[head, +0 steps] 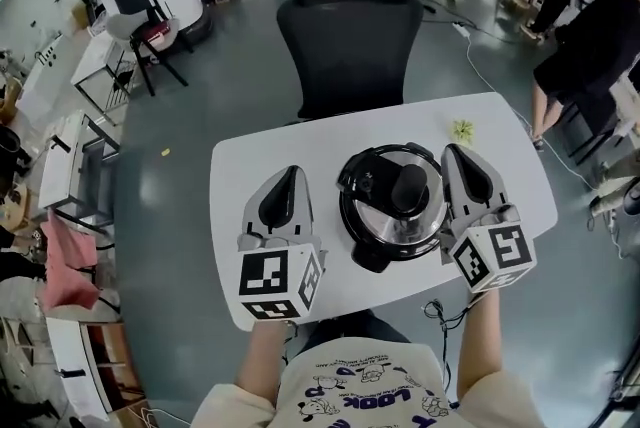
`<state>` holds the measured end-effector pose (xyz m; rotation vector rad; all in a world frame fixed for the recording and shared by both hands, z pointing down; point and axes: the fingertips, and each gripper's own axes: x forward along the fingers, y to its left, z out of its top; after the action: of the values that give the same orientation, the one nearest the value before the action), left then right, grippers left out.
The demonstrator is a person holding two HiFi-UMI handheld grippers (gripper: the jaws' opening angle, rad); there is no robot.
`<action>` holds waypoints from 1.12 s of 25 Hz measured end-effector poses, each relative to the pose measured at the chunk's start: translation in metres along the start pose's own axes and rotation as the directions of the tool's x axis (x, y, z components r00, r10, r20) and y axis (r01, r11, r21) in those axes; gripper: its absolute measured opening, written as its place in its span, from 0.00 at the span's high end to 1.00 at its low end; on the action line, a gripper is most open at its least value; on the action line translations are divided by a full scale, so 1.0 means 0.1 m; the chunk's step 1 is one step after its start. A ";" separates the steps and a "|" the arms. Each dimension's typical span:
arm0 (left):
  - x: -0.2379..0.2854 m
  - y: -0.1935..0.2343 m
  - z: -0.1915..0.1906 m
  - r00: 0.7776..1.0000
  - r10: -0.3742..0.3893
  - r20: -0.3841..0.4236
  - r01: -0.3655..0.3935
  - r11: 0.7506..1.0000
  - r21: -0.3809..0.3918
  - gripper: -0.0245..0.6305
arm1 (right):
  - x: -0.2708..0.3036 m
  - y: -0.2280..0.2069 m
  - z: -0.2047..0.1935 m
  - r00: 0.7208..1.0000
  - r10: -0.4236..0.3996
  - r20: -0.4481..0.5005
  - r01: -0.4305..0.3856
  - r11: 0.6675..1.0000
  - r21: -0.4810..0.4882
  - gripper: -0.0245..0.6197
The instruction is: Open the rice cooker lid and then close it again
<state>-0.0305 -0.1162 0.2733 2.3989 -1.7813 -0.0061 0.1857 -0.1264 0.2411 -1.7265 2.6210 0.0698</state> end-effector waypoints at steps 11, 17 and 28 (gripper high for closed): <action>-0.09 -0.10 0.02 1.000 0.030 0.003 -0.030 0.998 0.047 0.94 | -0.15 0.11 -0.13 0.995 -0.095 -0.037 0.096 0.995 0.018 0.94; -0.06 -0.09 -0.01 0.999 0.032 0.001 -0.032 0.998 0.045 0.94 | -0.14 0.12 -0.18 0.993 -0.108 -0.042 0.109 0.994 0.016 0.94; -0.07 -0.12 -0.05 1.000 0.031 0.000 -0.030 0.999 0.037 0.94 | -0.16 0.12 -0.23 0.992 -0.118 -0.047 0.118 0.993 0.009 0.94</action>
<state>-0.0202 -0.1055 0.2764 2.3963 -1.8335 0.0313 0.1816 -0.1079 0.2648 -1.8980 2.5381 0.0144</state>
